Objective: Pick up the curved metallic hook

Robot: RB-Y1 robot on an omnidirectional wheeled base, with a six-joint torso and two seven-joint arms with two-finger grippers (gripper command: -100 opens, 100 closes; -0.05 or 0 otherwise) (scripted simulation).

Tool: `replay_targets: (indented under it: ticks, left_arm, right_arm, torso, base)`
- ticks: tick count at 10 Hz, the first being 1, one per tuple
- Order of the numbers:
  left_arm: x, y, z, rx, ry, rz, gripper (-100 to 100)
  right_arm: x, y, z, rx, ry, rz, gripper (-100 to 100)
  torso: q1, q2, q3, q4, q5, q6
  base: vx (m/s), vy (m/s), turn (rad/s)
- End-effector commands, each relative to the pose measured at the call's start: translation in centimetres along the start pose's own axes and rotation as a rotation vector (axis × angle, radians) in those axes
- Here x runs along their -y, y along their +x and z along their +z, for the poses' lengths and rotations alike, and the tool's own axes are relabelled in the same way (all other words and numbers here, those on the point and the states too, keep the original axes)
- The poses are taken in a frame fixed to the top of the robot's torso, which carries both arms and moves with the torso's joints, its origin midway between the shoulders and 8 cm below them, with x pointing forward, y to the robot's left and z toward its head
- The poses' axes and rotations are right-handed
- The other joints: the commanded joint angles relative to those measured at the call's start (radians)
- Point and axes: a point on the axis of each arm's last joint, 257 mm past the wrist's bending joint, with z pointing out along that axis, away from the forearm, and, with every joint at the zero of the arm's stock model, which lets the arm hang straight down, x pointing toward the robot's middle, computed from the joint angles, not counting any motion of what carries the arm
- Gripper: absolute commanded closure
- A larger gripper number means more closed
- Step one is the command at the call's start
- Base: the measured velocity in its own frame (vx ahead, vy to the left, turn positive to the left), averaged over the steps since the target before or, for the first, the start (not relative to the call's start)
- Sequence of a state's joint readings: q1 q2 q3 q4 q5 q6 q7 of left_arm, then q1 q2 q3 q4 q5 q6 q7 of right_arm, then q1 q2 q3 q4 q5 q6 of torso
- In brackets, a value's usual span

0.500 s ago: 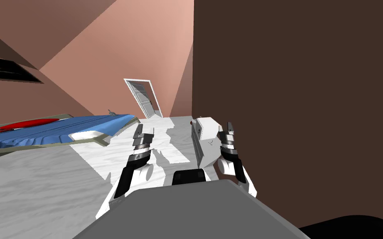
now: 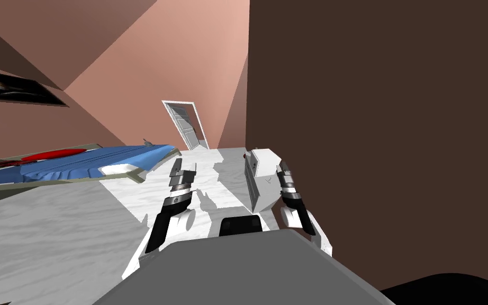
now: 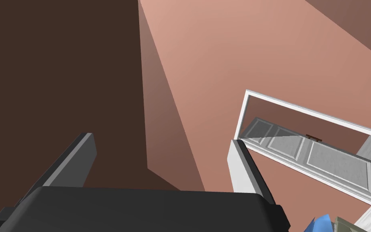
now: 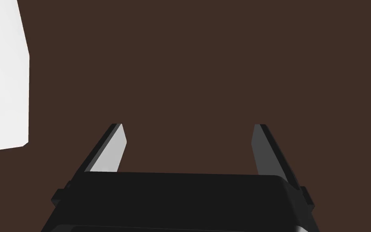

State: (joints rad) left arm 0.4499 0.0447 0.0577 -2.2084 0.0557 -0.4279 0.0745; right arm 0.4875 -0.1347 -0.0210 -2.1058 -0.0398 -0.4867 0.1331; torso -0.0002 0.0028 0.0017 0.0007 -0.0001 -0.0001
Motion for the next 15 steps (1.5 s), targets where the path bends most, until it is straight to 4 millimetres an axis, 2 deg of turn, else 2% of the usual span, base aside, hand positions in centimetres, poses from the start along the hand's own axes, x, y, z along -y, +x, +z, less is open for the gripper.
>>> replay_targets:
  ticks: [1, 4, 8, 9, 10, 11, 15]
  left_arm:
    - [0.0, 0.0, 0.0, 0.0, 0.0, 0.0, 0]
    - [0.0, 0.0, 0.0, 0.0, 0.0, 0.0, 0]
    - [0.0, 0.0, 0.0, 0.0, 0.0, 0.0, 0]
    - [0.0, 0.0, 0.0, 0.0, 0.0, 0.0, 0]
    - [0.0, 0.0, 0.0, 0.0, 0.0, 0.0, 0]
    - [0.0, 0.0, 0.0, 0.0, 0.0, 0.0, 0]
    - [0.0, 0.0, 0.0, 0.0, 0.0, 0.0, 0]
  right_arm:
    - [2.1, 0.5, -0.9, -0.05, 0.046, -0.057, -100]
    - [6.3, 1.3, -3.2, -0.154, 0.137, -0.172, -100]
    - [12.2, 1.4, -7.1, -0.31, 0.259, -0.335, -100]
    - [12.2, 1.4, -7.1, -0.312, 0.259, -0.337, -100]
    - [13.7, 1.2, -8.3, -0.352, 0.289, -0.378, -100]
    - [13.7, 1.2, -8.3, -0.352, 0.289, -0.378, -100]
    - [18.9, -0.1, -12.9, -0.512, 0.398, -0.537, -100]
  torso:
    - [0.0, 0.0, 0.0, 0.0, 0.0, 0.0]
    - [0.0, -0.001, -0.001, 0.0, 0.0, 0.0]
    - [0.0, -0.002, -0.001, 0.0, 0.0, 0.0]
    - [0.0, -0.002, -0.001, 0.0, 0.0, 0.0]
    - [0.0, -0.002, -0.001, 0.0, 0.0, 0.0]
    - [0.0, -0.002, -0.001, 0.0, 0.0, 0.0]
    - [0.0, -0.002, -0.001, 0.0, 0.0, 0.0]
  base:
    - [-0.02, 0.009, 0.068]
    - [-0.024, 0.01, 0.081]
    - [-0.02, 0.007, 0.113]
    - [-0.011, 0.003, 0.039]
    - [-0.01, 0.004, 0.093]
    - [-0.007, 0.0, 0.048]
    - [-0.01, 0.002, 0.138]
